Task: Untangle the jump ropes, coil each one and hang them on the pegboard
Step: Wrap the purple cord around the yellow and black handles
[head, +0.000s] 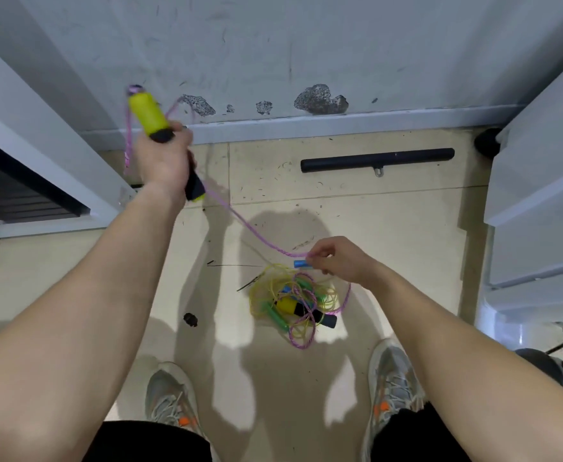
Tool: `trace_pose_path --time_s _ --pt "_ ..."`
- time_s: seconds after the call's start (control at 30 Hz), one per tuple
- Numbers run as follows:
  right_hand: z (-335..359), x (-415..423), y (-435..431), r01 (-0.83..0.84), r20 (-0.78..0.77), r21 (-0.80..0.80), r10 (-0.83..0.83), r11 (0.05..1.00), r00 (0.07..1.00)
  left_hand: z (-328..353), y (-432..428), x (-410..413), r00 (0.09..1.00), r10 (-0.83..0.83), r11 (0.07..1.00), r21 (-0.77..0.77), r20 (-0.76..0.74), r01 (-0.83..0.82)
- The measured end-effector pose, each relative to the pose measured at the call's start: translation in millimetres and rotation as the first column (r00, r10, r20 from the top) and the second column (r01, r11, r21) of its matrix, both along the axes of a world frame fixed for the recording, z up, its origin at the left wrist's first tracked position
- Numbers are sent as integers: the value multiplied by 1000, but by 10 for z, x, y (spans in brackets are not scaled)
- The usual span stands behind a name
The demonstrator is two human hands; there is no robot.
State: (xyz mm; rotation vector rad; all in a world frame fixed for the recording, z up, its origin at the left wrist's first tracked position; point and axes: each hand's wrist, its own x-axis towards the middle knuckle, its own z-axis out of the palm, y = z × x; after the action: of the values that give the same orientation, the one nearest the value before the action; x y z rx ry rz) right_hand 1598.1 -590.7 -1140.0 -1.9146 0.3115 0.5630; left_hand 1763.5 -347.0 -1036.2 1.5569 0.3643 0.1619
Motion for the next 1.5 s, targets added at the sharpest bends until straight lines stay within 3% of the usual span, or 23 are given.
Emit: trace_pose_path --time_s 0.07,0.13,0.2,0.27,0.37,0.47,0.73,0.9,1.07,1.17,1.23,1.4,1.5 --pt "117 20 -48 116 35 121 -121 986 992 -202 -2 -207 949 -289 892 325 -124 314" --pt "293 104 -26 148 113 151 -166 977 980 -375 -103 -503 781 -562 684 378 -272 623" --pt "498 224 63 119 183 152 -146 981 972 -471 -270 -782 610 -716 568 225 -339 792" --pt "694 341 145 130 260 113 -156 985 953 -460 -437 -976 514 -797 559 -63 -316 827" --pt "896 433 131 215 302 106 -238 971 923 -347 -515 -1022 511 -819 573 -334 -260 748" --pt "933 383 64 202 297 133 -234 970 926 -236 -506 -981 457 -844 533 -356 -279 767" --pt "688 344 105 137 313 -163 -81 977 946 -333 -616 -1023 628 -675 729 -217 -387 650" --pt "512 242 58 190 341 -142 -132 972 931 -337 -665 -996 733 -564 825 -292 -380 484" --pt "292 84 -43 315 417 -309 -170 897 893 -183 -673 -885 686 -686 714 -399 -241 575" --pt "191 53 -97 463 438 -368 -289 806 851 -86 -685 -799 736 -659 672 -561 -156 483" --pt "79 23 -180 460 363 -435 -317 774 876 -32 -622 -693 800 -590 658 -639 -108 398" --pt "-387 -317 -475 366 23 -479 -406 798 914 0 -365 -439 899 -432 600 -767 -73 226" --pt "-648 -552 -553 353 -162 -510 -490 785 856 -83 -274 -377 906 -414 602 -772 -87 202"
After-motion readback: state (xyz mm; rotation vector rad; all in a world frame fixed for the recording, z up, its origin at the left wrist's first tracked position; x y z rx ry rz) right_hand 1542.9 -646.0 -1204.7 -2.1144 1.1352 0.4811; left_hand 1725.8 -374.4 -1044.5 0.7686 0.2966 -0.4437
